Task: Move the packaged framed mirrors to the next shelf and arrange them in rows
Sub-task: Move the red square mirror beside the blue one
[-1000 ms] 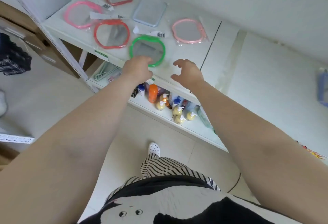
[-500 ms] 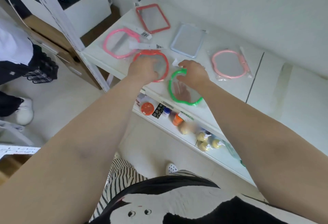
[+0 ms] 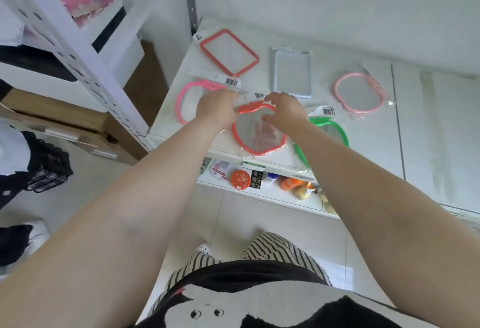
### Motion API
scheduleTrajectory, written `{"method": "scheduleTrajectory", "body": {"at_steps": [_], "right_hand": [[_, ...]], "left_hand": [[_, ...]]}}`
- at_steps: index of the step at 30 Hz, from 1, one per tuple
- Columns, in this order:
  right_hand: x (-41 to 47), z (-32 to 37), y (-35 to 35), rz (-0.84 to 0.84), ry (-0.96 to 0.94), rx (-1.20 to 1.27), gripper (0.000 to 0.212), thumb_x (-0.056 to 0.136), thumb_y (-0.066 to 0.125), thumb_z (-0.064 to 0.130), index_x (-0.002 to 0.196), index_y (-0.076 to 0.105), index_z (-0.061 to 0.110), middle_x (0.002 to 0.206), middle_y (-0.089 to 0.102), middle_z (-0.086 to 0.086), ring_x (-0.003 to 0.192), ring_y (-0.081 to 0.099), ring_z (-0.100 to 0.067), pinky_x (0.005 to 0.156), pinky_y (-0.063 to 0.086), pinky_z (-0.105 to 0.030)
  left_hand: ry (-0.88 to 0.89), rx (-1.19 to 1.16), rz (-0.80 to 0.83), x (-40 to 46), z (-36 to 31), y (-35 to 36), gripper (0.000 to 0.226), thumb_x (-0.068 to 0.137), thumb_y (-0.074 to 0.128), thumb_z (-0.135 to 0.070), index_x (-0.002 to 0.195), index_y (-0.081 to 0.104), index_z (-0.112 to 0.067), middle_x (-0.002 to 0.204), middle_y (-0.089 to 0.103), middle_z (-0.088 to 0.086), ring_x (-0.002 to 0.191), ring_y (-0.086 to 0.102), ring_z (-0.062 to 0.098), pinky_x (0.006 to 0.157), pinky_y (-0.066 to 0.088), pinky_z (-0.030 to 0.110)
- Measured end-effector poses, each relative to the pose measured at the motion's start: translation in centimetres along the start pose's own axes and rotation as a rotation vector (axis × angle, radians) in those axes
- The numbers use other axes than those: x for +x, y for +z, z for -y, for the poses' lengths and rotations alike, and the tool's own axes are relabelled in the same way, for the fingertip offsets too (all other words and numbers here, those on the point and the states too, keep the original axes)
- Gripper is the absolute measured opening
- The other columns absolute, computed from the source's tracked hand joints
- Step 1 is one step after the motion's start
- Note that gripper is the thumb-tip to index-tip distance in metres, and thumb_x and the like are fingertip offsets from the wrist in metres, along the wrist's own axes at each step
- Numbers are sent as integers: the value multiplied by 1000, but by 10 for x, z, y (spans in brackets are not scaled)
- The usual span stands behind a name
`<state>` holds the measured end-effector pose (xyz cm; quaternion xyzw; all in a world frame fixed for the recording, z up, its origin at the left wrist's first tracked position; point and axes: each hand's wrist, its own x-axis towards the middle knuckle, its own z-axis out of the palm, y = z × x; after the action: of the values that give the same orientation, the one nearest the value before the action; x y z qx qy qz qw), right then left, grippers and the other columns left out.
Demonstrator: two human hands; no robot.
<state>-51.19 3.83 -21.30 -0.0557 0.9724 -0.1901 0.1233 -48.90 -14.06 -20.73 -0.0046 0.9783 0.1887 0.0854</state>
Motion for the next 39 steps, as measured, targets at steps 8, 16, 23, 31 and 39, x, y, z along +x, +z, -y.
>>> {"method": "scheduleTrajectory", "body": {"at_steps": [8,16,23,31,39], "right_hand": [[75,32,-11,-17,3,-53,52,85,66,28,134,51,24,130,57,-4,127,47,-23,99,43,-35],[163,35,-10,19,2,-128,55,86,66,31,137,47,22,136,53,-4,128,49,-25,101,44,-37],[199,40,7,104,79,-71,45,93,55,25,131,40,6,116,56,-17,104,56,-32,87,43,-36],[200,45,13,49,232,108,53,97,51,28,139,39,-2,137,47,-19,123,50,-36,100,44,-40],[187,36,22,-7,354,358,48,95,57,26,130,48,-5,120,60,-21,114,57,-38,92,47,-41]], "left_hand": [[-54,19,-51,66,25,-30,29,82,60,-21,111,65,-18,115,65,5,111,59,29,89,47,34],[-156,101,-156,131,34,-6,28,89,54,-32,103,64,-9,108,65,11,104,60,31,86,42,34],[-279,7,66,156,28,30,56,94,42,-46,136,50,-11,159,16,19,149,0,38,120,-2,54],[-338,-234,-71,165,23,40,55,96,40,-48,122,58,-2,135,52,18,134,37,35,113,28,44],[-502,-824,-279,165,19,20,31,93,56,-20,119,52,-3,118,65,13,113,59,33,93,44,37]]}}
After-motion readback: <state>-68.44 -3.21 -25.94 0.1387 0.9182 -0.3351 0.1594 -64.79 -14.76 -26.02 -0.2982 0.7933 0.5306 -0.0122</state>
